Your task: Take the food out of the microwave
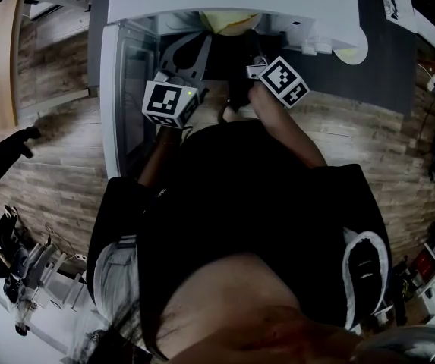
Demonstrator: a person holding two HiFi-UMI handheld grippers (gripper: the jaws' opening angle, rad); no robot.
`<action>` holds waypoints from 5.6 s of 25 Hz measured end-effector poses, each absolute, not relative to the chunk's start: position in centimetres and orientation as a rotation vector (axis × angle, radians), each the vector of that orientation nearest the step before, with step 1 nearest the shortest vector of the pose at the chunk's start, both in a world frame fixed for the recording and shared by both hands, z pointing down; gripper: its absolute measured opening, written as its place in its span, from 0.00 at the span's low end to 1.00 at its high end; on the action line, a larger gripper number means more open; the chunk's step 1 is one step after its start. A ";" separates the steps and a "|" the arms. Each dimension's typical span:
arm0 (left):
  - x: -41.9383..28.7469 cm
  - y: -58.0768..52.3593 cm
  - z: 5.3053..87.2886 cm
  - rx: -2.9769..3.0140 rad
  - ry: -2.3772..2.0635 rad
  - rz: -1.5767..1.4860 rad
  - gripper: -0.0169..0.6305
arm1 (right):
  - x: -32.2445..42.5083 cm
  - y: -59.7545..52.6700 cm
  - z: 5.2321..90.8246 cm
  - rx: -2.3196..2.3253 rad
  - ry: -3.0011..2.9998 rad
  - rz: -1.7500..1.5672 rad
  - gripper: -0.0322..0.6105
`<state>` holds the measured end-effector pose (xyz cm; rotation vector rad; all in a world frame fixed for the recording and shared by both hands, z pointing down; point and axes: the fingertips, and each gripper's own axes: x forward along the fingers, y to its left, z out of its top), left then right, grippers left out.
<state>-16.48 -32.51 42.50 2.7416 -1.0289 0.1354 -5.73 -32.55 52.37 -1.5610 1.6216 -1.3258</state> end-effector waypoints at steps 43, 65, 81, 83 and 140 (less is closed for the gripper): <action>-18.5 -28.9 43.1 2.737 -1.129 0.209 0.04 | -6.4 -30.0 51.2 -1.254 1.477 -1.367 0.05; -19.5 -22.3 42.2 2.729 -1.243 0.189 0.04 | -6.9 -22.6 48.5 -1.080 1.498 -1.341 0.06; -18.1 -16.4 41.7 2.727 -1.234 0.158 0.04 | -6.0 -16.0 46.6 -1.032 1.526 -1.306 0.06; -17.7 -15.9 41.6 2.734 -1.216 0.158 0.04 | -5.6 -15.2 46.5 -1.038 1.512 -1.299 0.06; 11.8 -4.5 42.4 2.957 -0.222 0.276 0.04 | 20.5 6.1 43.3 -1.321 1.011 -0.805 0.06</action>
